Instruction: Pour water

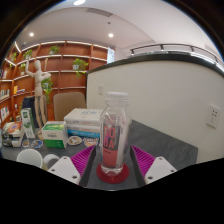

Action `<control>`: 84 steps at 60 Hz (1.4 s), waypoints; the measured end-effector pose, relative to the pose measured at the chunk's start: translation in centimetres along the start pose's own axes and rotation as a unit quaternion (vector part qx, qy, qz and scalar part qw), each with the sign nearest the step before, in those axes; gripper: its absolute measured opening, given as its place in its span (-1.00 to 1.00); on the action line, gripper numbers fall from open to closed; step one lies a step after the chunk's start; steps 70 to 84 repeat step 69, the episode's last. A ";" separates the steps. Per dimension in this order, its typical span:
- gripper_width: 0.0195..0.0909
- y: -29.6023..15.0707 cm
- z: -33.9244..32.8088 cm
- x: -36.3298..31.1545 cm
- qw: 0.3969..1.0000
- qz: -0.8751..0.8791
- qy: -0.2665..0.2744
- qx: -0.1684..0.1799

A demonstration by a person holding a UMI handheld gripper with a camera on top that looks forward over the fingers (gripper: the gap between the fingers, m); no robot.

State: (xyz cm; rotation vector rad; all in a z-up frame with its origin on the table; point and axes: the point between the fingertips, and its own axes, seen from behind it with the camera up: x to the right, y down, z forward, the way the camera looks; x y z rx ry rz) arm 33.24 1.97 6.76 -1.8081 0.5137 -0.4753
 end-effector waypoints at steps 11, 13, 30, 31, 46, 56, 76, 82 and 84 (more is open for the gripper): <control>0.45 -0.2 -6.7 -0.8 0.999 -0.024 -0.032 0.002; 0.44 -0.7 -8.2 -1.0 0.999 -0.023 -0.040 0.009; 0.45 -2.7 -19.7 -5.2 0.990 -0.020 -0.137 0.027; 0.45 -2.7 -20.2 -5.5 0.989 -0.022 -0.141 0.025; 0.45 -2.9 -26.4 -11.6 0.972 -0.022 -0.229 0.043; 0.44 -2.8 -29.6 -14.7 0.960 -0.036 -0.274 0.047; 0.44 -3.1 -31.4 -17.3 0.951 -0.042 -0.303 0.055; 0.44 -3.1 -31.4 -17.3 0.951 -0.042 -0.303 0.055; 0.44 -3.1 -31.4 -17.3 0.951 -0.042 -0.303 0.055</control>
